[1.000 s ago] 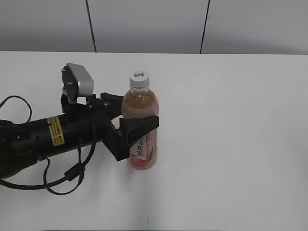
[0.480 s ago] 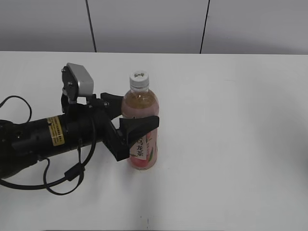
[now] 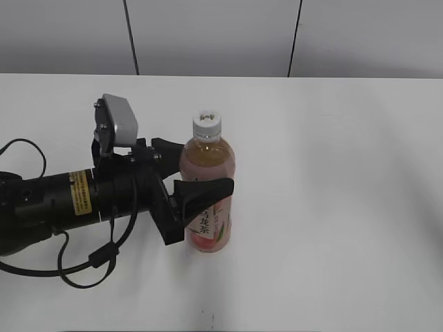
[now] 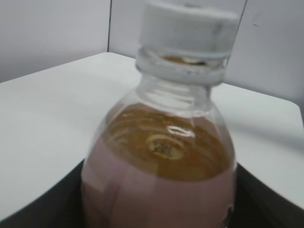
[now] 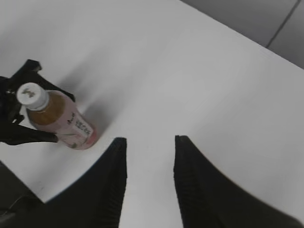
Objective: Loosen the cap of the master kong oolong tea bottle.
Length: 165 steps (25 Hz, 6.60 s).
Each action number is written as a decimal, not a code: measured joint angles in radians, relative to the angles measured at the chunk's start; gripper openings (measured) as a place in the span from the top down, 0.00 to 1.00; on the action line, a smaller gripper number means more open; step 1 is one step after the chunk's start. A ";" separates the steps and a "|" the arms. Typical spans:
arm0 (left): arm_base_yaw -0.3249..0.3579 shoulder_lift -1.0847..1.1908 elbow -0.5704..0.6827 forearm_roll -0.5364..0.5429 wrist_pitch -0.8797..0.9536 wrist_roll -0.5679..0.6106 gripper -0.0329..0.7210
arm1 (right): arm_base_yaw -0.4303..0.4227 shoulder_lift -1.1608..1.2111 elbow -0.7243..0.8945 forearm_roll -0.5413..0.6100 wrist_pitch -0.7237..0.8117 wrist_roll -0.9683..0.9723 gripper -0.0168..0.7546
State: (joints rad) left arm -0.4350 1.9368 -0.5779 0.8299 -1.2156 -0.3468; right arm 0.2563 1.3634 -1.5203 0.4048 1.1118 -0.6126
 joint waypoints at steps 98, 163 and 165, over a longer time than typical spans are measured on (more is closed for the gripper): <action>0.000 -0.002 -0.008 0.172 -0.016 -0.083 0.34 | 0.498 0.407 -0.121 -0.180 0.111 0.593 0.45; 0.000 -0.002 -0.008 0.176 -0.016 -0.081 0.34 | 0.498 0.436 -0.121 -0.175 0.111 -1.317 0.62; 0.000 -0.002 -0.008 0.176 -0.016 -0.081 0.34 | 0.498 0.436 -0.121 -0.167 0.111 -1.447 0.62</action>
State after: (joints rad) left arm -0.4350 1.9349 -0.5859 1.0057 -1.2319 -0.4274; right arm 0.7545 1.7992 -1.6417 0.2377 1.2231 -2.0599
